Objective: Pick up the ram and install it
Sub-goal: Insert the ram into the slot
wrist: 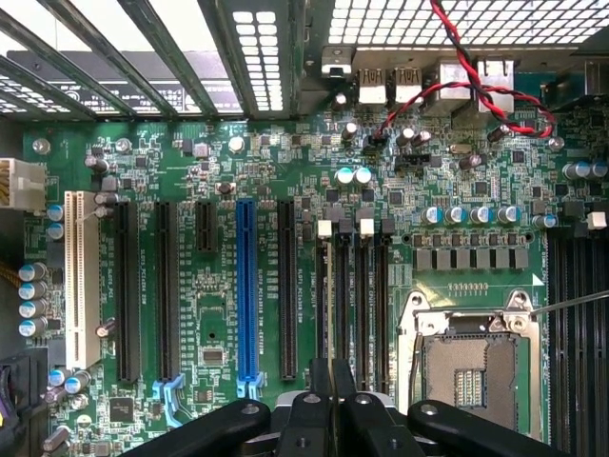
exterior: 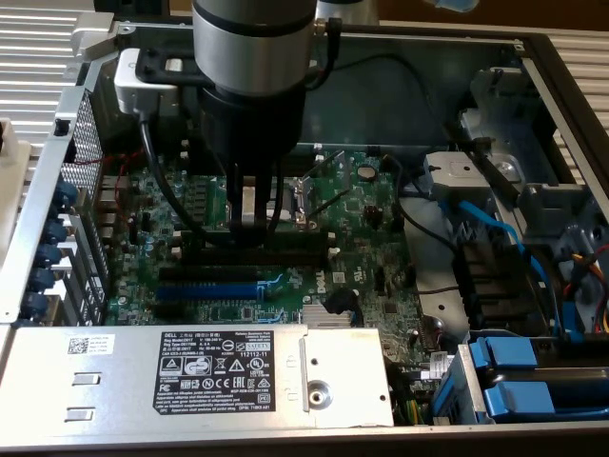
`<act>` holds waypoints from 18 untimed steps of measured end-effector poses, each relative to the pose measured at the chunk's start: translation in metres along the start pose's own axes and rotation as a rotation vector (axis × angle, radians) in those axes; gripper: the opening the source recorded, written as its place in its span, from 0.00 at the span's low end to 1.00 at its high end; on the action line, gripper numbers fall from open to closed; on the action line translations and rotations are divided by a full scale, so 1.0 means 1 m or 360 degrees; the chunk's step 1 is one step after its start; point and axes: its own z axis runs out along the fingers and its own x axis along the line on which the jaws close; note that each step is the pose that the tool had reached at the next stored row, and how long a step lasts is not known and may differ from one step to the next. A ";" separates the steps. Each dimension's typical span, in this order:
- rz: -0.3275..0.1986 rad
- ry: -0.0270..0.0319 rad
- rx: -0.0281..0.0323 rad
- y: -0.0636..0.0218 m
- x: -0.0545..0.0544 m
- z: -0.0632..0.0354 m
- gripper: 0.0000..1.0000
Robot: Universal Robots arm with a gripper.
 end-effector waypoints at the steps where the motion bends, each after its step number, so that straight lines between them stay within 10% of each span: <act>1: 0.0000 -0.00001 -0.00003 -0.0003 0.000 0.0000 0.12; 18: -0.0019 0.00007 -0.00030 -0.0007 0.000 -0.0001 0.12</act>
